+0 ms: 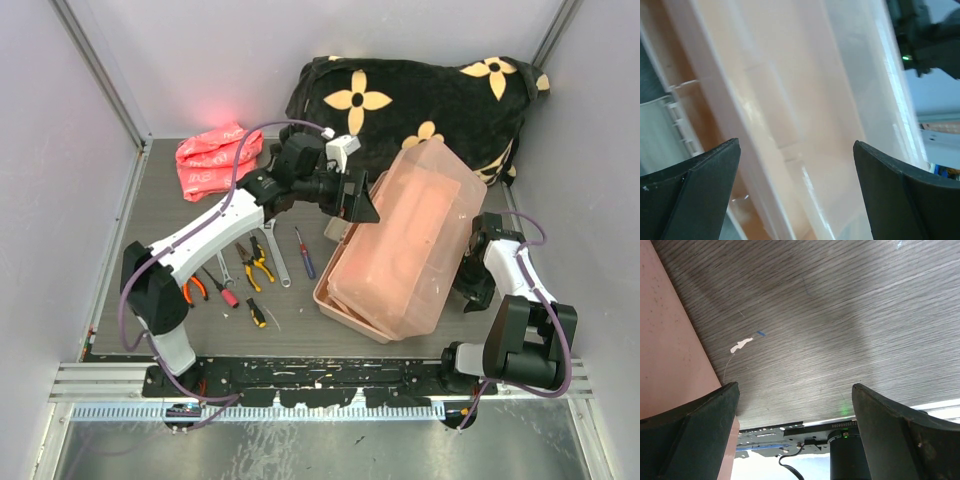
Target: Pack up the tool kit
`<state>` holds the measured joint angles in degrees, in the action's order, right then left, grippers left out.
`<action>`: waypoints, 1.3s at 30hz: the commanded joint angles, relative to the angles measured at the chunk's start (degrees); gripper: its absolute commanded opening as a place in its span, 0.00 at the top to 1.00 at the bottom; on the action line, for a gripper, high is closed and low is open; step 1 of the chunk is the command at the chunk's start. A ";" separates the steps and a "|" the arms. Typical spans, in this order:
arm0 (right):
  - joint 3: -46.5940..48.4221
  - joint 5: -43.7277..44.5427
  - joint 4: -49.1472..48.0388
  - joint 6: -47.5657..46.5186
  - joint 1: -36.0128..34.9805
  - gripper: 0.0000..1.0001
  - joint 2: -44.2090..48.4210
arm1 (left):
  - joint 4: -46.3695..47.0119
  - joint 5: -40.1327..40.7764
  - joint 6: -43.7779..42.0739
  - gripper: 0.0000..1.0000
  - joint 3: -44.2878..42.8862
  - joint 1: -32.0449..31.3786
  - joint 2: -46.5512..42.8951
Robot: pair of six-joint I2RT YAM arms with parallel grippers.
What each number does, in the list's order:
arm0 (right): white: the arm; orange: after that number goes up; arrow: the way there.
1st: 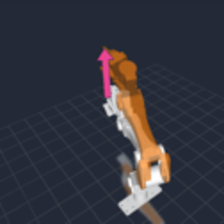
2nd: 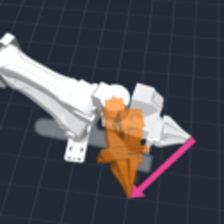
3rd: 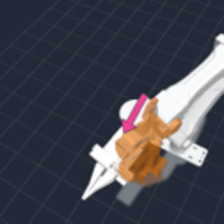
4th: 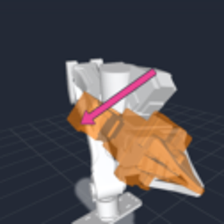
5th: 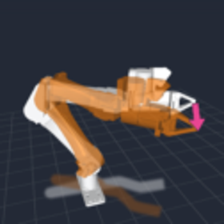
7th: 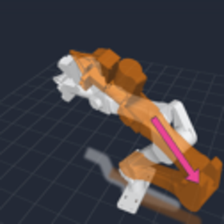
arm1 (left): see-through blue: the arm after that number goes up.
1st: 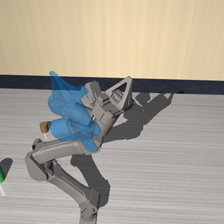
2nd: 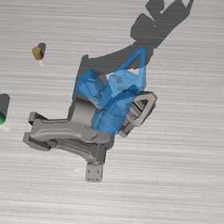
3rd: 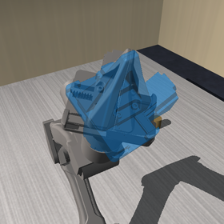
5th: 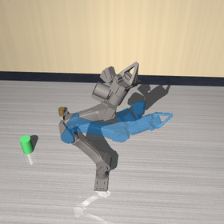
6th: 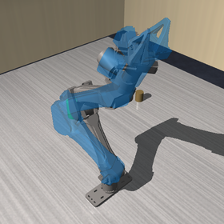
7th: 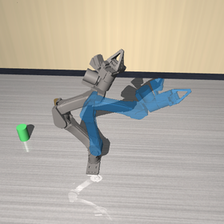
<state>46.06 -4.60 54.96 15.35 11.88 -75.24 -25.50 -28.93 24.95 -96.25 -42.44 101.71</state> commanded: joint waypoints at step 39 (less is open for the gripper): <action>10.89 -6.00 -0.56 1.65 -1.30 0.00 7.41 | 21.87 -17.35 24.21 0.49 11.29 -3.15 -2.52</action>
<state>51.16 -1.85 55.64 15.14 11.77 -72.01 -6.94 -46.00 48.07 -86.26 -44.71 98.98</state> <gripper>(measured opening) 0.996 0.653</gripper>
